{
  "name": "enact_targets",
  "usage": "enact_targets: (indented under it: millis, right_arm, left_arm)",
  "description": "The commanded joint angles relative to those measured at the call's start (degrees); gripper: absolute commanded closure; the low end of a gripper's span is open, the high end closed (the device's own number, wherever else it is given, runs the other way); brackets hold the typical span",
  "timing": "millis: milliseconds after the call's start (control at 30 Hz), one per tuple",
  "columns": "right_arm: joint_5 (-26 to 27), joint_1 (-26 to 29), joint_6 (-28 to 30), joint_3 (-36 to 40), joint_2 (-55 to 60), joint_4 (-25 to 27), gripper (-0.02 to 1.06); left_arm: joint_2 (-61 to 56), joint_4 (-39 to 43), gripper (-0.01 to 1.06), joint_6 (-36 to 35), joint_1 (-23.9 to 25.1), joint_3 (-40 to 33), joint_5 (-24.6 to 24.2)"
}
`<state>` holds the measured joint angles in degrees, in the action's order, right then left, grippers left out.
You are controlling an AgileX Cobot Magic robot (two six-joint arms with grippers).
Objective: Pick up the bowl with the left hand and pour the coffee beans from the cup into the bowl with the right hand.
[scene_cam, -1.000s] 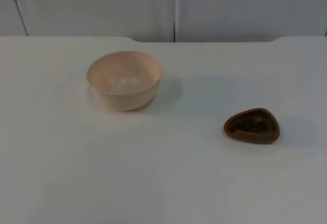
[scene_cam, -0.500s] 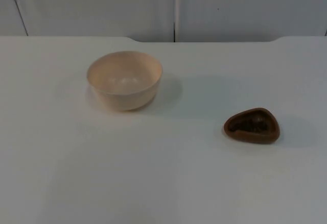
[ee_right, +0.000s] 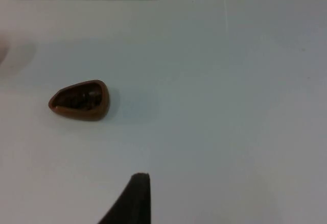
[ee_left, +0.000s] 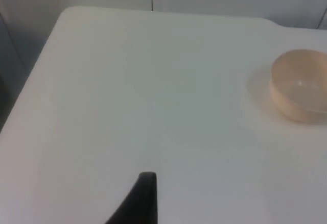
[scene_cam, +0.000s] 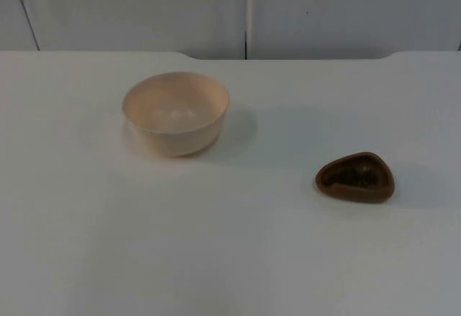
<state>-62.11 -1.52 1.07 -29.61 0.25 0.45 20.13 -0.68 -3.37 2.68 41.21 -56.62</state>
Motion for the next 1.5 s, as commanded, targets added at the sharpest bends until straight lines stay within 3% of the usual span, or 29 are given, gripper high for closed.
enact_targets:
  millis: [0, 700, 1000, 1467]
  right_arm:
    - [0.4, 0.3, -0.2, 0.0, -0.2, 0.2, -0.01]
    - [0.4, 0.3, -0.2, 0.0, -0.2, 0.2, -0.01]
    - [0.4, 0.3, -0.2, 0.0, -0.2, 0.2, -0.01]
    - [0.4, 0.3, -0.2, 0.0, -0.2, 0.2, -0.01]
  left_arm:
    - [2.2, -1.6, 0.00, 0.1, 0.0, 1.0, 1.7]
    - [20.5, -7.1, 0.00, 6.1, 0.0, 15.8, 4.1]
    - [30.4, -20.8, 0.00, 16.7, 0.0, 17.8, 5.1]
    - [39.9, -33.7, 0.04, 26.5, 0.0, 18.1, 6.9]
